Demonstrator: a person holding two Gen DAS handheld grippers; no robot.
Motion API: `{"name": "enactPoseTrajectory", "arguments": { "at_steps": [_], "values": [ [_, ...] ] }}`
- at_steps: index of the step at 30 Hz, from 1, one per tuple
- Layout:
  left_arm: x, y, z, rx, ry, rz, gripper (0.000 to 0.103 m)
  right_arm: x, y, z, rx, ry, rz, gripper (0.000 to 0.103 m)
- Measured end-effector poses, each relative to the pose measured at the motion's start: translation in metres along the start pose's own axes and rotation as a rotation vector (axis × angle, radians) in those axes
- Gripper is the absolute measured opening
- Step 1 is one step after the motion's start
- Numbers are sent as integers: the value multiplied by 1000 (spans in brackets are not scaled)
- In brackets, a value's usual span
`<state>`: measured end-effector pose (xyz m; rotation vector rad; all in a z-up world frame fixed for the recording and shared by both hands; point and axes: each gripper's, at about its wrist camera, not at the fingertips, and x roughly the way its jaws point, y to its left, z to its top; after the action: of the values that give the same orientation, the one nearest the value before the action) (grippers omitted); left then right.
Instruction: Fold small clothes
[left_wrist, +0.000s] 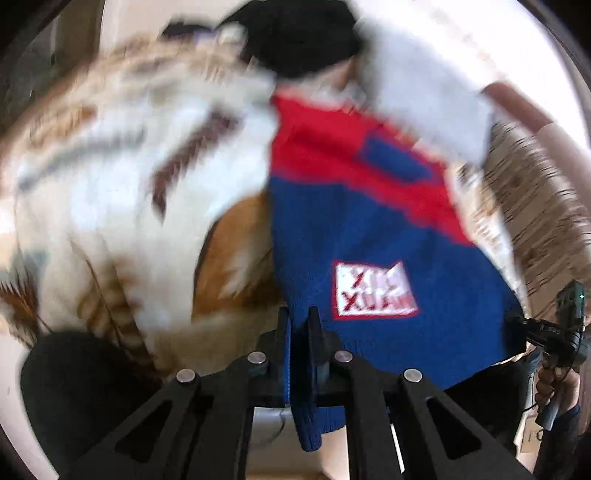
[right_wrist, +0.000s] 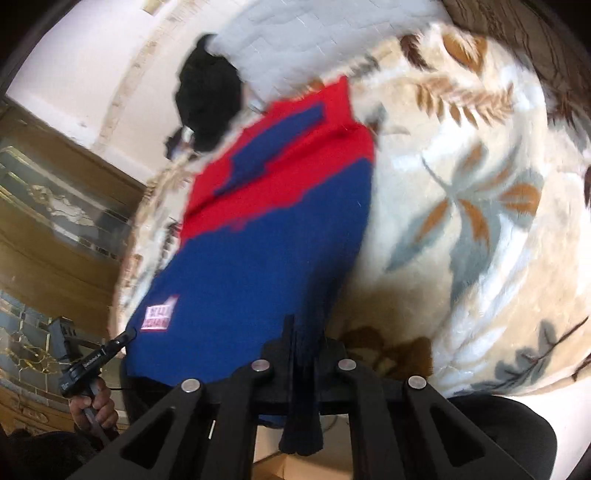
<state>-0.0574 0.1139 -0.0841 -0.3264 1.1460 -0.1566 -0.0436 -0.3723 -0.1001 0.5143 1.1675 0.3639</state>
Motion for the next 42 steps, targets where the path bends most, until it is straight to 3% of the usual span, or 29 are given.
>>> {"name": "enactPoseTrajectory", "arguments": {
  "at_steps": [2,4,6,8,9,11,12,17,18,20,22,26,29,31,32,33,34,35,36,38,39,41,42],
  "values": [
    [29,11,-7,-20,81,25,8,27,-23,-4,81,67,-4,8],
    [16,7,-7,-25,44,5,7,16,-18,-3,79,31,15,8],
    [-17,3,-6,-6,-51,-37,8,-6,-4,1,34,-23,31,8],
    [-28,-1,-1,19,-87,-28,8,-14,0,4,11,-36,24,8],
    [-22,2,-4,15,-67,-20,7,-6,-6,4,19,-7,4,8],
    [18,12,-13,-21,74,15,8,22,-23,0,66,88,-21,8],
    [27,19,-18,-49,100,12,8,27,-26,-2,81,100,-14,8],
    [-23,13,-13,-1,-39,-6,7,-1,-8,10,25,30,26,8],
    [-18,14,-13,-2,-19,4,7,2,-10,11,19,44,16,8],
    [16,24,-18,-37,107,26,7,26,-25,8,59,125,-6,8],
    [9,21,-13,-26,89,18,7,24,-27,14,75,128,27,8],
    [-41,4,34,17,-72,-56,7,-10,5,64,0,12,130,8],
    [-63,-12,110,65,-227,-90,7,-32,30,133,-48,-129,210,8],
    [-45,-22,165,29,-291,-82,7,-34,31,183,-25,-230,240,10],
    [-32,-20,188,8,-317,-59,10,-21,26,213,25,-274,257,12],
    [-17,-20,207,10,-324,-34,21,-7,21,233,50,-287,268,16],
    [8,-25,224,15,-315,8,37,16,12,255,66,-298,247,21],
    [43,-26,242,35,-277,76,71,37,6,265,95,-291,191,38],
    [69,-25,252,27,-247,129,76,57,-6,268,140,-270,113,57],
    [100,-9,251,-29,-166,205,73,78,-14,257,190,-253,100,58],
    [103,-1,246,-64,-145,185,73,80,-14,244,190,-254,113,58],
    [88,10,225,-96,-212,122,74,72,-6,213,137,-267,100,58],
    [78,12,210,-89,-238,125,74,64,0,194,107,-278,95,58]
  ]
}}
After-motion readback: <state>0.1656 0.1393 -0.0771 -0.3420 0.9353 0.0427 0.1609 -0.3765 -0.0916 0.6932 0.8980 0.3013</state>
